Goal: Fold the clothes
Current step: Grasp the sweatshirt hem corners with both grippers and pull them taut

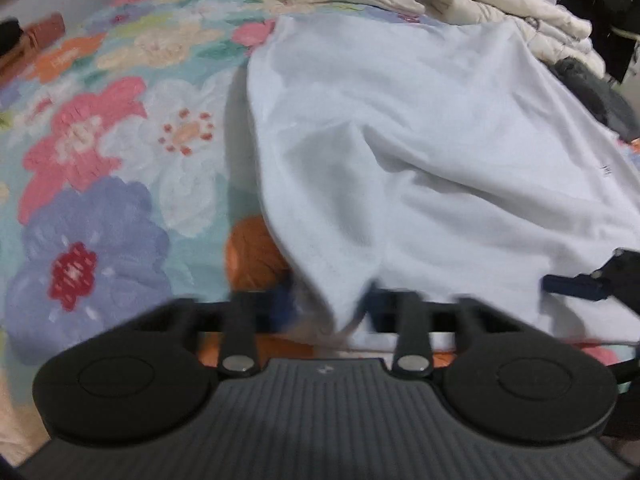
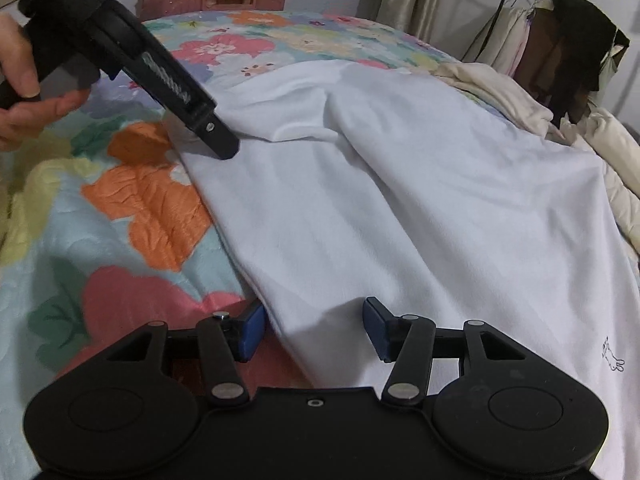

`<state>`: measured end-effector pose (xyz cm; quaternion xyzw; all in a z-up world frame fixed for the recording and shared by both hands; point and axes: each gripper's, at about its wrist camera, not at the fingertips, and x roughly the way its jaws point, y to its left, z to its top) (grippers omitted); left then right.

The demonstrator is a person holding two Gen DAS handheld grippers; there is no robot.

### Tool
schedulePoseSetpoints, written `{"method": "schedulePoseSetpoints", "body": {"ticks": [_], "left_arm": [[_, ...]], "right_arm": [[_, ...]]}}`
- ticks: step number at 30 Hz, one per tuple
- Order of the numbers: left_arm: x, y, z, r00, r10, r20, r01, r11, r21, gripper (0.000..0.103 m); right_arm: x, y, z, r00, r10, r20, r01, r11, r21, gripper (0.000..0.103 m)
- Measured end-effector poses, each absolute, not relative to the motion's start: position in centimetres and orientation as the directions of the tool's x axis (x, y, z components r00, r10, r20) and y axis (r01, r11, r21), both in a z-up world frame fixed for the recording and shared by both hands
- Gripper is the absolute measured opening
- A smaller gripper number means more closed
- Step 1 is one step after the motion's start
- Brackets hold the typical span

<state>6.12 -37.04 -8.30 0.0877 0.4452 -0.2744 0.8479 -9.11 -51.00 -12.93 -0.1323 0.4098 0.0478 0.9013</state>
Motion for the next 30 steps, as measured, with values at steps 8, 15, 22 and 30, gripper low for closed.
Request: {"method": "schedulePoseSetpoints", "body": {"ticks": [8, 15, 22, 30], "left_arm": [[2.4, -29.9, -1.2, 0.564, -0.604, -0.563, 0.399, 0.796, -0.455, 0.015], [-2.2, -30.0, -1.7, 0.513, -0.365, -0.777, 0.263, 0.928, -0.263, 0.018], [-2.0, -32.7, -3.5, 0.488, -0.128, -0.863, 0.17, 0.984, -0.05, 0.025], [-2.1, -30.4, -0.7, 0.534, -0.226, -0.815, 0.179, 0.972, -0.153, 0.026]], "right_arm": [[-10.6, -54.9, -7.9, 0.715, 0.097, -0.693, -0.105, 0.994, 0.03, 0.004], [-14.8, -56.1, -4.3, 0.674, 0.324, -0.664, -0.23, 0.946, 0.228, 0.004], [-13.7, -52.8, -9.8, 0.579, 0.239, -0.779, -0.239, 0.964, 0.118, 0.005], [-13.9, -54.3, -10.5, 0.574, 0.309, -0.758, -0.185, 0.951, 0.247, 0.01]]}}
